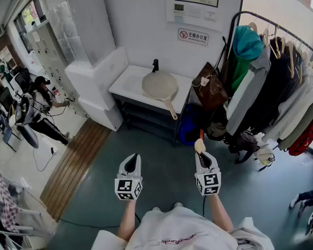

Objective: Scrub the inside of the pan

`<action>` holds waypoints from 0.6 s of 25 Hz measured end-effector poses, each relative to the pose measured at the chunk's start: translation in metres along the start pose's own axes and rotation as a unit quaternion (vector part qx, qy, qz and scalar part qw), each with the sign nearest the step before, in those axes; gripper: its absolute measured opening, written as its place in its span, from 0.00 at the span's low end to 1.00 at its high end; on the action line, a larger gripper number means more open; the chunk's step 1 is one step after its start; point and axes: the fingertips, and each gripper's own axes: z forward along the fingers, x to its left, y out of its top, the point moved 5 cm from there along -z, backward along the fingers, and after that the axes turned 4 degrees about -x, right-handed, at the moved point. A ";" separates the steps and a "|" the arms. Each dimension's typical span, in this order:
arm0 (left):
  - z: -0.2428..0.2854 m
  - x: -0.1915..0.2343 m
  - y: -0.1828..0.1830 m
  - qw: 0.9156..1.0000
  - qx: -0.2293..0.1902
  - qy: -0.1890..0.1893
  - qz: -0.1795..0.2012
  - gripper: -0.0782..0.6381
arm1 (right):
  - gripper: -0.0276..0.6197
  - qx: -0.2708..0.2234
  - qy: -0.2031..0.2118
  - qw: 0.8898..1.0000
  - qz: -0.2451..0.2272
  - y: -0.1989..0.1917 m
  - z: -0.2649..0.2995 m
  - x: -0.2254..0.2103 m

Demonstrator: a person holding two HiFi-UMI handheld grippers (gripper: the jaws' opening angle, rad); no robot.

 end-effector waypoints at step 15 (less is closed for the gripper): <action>0.000 -0.024 -0.001 1.000 0.002 -0.006 0.002 0.11 | 0.09 -0.009 0.010 1.000 0.015 0.001 -0.008 -0.010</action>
